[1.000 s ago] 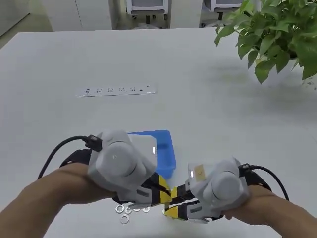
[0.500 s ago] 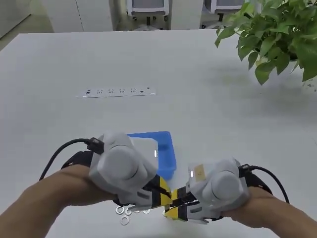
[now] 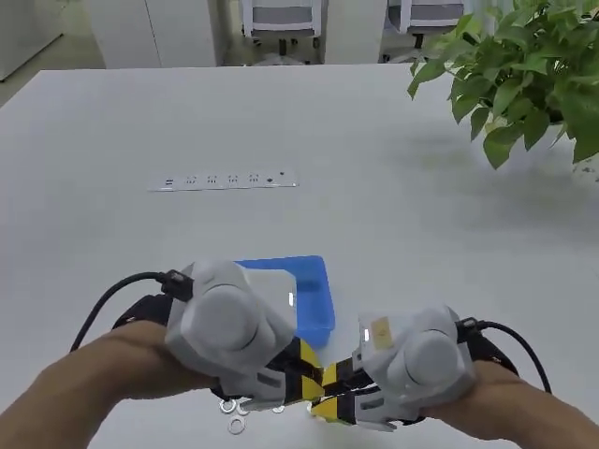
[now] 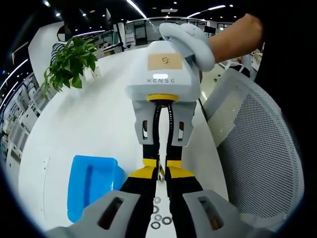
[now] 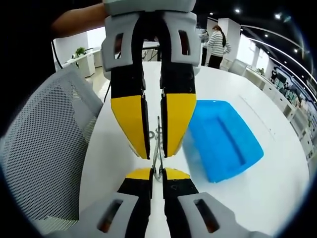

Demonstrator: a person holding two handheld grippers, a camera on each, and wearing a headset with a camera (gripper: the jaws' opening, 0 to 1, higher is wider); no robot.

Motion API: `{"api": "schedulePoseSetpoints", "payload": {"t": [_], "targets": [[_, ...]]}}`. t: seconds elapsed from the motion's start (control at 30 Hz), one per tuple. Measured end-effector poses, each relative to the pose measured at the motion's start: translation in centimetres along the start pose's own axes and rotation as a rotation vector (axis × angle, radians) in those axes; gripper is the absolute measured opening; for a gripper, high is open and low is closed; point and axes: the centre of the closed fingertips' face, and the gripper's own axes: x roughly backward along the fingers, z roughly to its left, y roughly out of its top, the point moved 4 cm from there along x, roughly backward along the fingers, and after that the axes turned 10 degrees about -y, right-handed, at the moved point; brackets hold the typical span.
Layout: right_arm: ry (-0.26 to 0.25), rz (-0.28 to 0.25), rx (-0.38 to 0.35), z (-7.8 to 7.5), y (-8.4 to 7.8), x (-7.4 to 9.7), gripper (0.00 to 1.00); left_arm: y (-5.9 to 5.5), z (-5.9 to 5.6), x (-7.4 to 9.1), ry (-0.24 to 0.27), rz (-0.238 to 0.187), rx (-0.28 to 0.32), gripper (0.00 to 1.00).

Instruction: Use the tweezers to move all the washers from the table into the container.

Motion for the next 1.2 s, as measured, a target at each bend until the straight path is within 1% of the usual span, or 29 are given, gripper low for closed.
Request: {"api": "schedulePoseSetpoints", "payload": {"t": [0.1,0.23,0.3,0.33,0.37,0.47,0.53,0.6,0.63,0.73,0.77,0.87,0.93,1.07,1.2], "targets": [[-0.001,-0.003,0.004,-0.2,0.1,0.2,0.08,-0.1,0.1,0.2,0.015,-0.008,0.007,0.16],[-0.001,-0.01,0.008,-0.4,0.4,0.5,0.08,-0.2,0.3,0.7,0.04,-0.042,0.024,0.25],[-0.001,-0.014,0.011,-0.4,0.7,0.8,0.08,-0.4,0.2,0.9,0.05,-0.054,0.043,0.29],[-0.001,-0.014,0.016,-0.5,0.8,0.9,0.08,-0.5,0.2,0.9,0.053,-0.061,0.049,0.29],[0.0,-0.014,0.018,-0.5,1.0,1.0,0.08,-0.6,0.2,1.1,0.059,-0.073,0.058,0.3],[0.004,-0.02,0.021,-0.6,1.4,1.4,0.08,-0.8,0.0,1.4,0.069,-0.101,0.086,0.36],[0.005,-0.022,0.026,-0.7,1.7,1.7,0.08,-1.0,0.0,1.6,0.09,-0.12,0.103,0.39],[0.006,-0.025,0.029,-0.9,1.9,1.9,0.08,-1.2,0.0,1.8,0.101,-0.141,0.127,0.42],[0.007,-0.027,0.03,-1.0,2.0,1.9,0.08,-1.3,-0.1,2.0,0.106,-0.159,0.144,0.44],[0.009,-0.025,0.039,-1.2,2.2,2.1,0.08,-1.7,-0.2,2.3,0.128,-0.173,0.157,0.51],[0.01,-0.027,0.039,-1.3,2.4,2.2,0.08,-1.9,-0.4,2.5,0.137,-0.184,0.176,0.53],[0.015,-0.032,0.047,-1.6,2.9,2.5,0.08,-2.3,-0.6,3.0,0.155,-0.208,0.2,0.57],[0.016,-0.035,0.053,-1.8,3.3,2.7,0.08,-2.7,-0.8,3.2,0.158,-0.225,0.227,0.6],[0.021,-0.041,0.061,-2.2,3.8,2.8,0.08,-3.3,-1.1,3.8,0.184,-0.251,0.262,0.65],[0.025,-0.048,0.07,-2.8,4.4,2.8,0.09,-3.7,-1.2,4.2,0.208,-0.273,0.283,0.72]]}}
